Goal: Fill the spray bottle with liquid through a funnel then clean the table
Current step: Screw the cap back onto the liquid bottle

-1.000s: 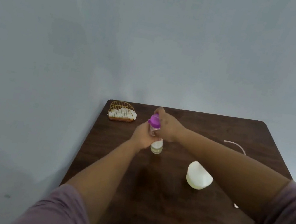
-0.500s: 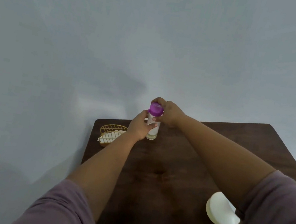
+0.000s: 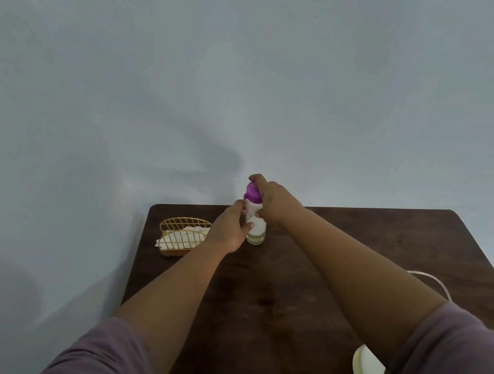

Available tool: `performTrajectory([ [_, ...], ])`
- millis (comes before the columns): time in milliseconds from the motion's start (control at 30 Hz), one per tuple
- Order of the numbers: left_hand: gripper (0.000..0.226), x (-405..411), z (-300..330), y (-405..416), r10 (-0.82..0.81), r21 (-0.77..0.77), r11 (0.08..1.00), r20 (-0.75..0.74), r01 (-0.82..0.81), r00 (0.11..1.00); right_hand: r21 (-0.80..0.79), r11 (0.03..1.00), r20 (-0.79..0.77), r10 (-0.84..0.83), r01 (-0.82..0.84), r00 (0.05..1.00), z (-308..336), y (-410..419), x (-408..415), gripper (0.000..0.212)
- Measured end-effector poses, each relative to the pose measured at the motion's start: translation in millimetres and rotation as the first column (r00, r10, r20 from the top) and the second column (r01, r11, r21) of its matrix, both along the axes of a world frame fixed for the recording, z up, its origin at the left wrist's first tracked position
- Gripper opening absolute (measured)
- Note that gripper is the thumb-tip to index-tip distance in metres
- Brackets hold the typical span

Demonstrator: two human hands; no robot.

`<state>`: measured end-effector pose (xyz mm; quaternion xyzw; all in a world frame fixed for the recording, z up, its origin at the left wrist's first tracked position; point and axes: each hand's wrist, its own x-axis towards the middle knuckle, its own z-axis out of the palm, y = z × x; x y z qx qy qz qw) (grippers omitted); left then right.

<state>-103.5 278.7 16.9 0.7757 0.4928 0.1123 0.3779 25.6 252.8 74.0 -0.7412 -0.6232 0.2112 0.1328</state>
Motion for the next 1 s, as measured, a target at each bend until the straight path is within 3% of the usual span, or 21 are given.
performTrajectory([
  [200, 0.065, 8, 10, -9, 0.076, 0.034, 0.997, 0.009, -0.076, 0.997, 0.007, 0.996, -0.112, -0.084, 0.086, 0.99, 0, -12, -4, 0.104],
  [333, 0.067, 12, 21, -19, 0.167, 0.061, 0.984, 0.027, -0.169, 0.986, 0.005, 0.992, -0.152, -0.128, 0.13, 0.98, 4, -22, -7, 0.109],
  [467, 0.069, 13, 29, -38, 0.242, 0.1, 0.963, 0.082, -0.249, 0.967, 0.027, 0.985, -0.137, -0.167, 0.172, 0.976, 13, -39, -8, 0.103],
  [700, 0.049, 19, 41, -99, 0.356, 0.185, 0.877, 0.369, -0.443, 0.859, 0.144, 0.972, -0.206, -0.156, 0.188, 0.966, 27, -97, -2, 0.085],
  [1000, 0.037, 72, 65, -205, 0.273, 0.037, 0.941, 0.506, -0.337, 0.818, 0.203, 0.951, -0.227, -0.188, 0.235, 0.956, 60, -205, 52, 0.073],
])
